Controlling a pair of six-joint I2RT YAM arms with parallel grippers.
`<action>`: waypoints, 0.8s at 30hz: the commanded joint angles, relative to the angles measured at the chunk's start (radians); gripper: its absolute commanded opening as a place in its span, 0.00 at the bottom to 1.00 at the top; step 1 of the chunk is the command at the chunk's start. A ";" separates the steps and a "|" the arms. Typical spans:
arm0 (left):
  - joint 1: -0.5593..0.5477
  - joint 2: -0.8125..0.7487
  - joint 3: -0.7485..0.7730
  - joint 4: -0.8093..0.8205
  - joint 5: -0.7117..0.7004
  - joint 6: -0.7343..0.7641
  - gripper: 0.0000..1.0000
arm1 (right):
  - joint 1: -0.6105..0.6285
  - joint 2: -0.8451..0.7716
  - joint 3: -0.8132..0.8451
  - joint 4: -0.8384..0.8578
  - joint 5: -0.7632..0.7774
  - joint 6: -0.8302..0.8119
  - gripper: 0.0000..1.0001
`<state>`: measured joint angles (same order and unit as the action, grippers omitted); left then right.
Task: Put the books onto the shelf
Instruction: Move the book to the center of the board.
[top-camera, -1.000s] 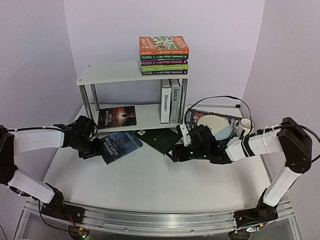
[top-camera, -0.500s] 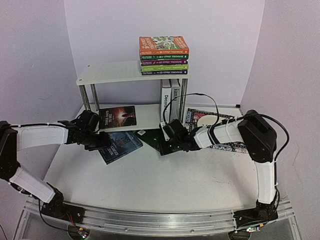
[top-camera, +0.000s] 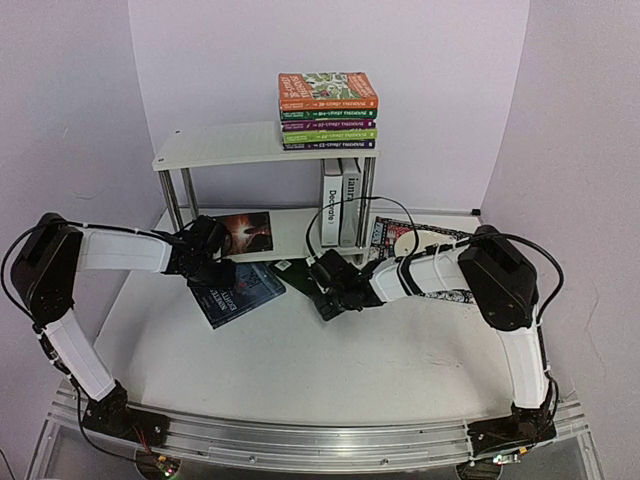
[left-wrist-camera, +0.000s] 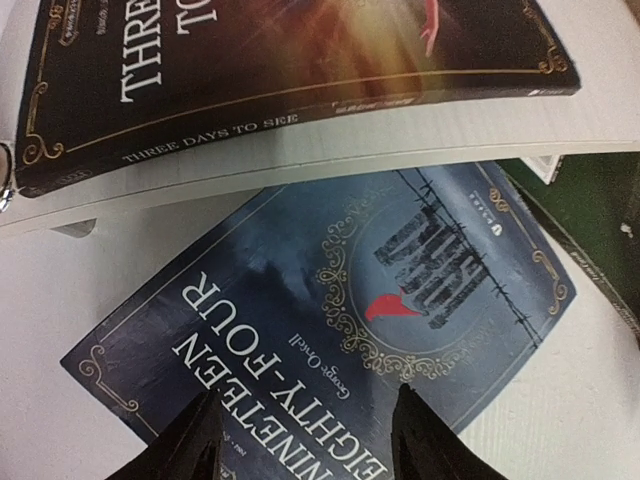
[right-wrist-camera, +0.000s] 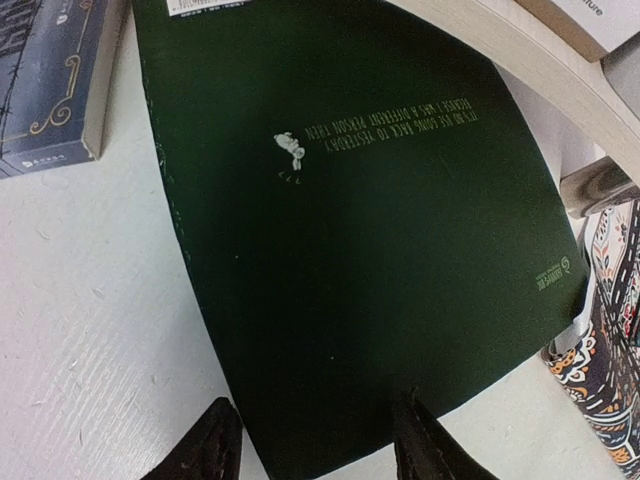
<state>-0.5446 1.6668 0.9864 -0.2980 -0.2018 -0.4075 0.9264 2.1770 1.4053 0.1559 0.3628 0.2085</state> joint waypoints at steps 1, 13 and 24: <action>-0.004 0.071 0.060 0.019 -0.004 0.045 0.59 | 0.006 0.060 -0.007 -0.149 -0.115 -0.001 0.44; -0.003 0.091 0.004 0.016 0.092 0.017 0.58 | 0.084 -0.067 -0.202 -0.266 -0.193 0.036 0.18; -0.031 -0.007 -0.187 -0.065 0.257 -0.084 0.55 | 0.167 -0.360 -0.357 -0.243 -0.241 0.117 0.22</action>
<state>-0.5467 1.6869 0.8884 -0.2521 -0.0739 -0.4350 1.1016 1.8917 1.0580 0.0313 0.1646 0.2916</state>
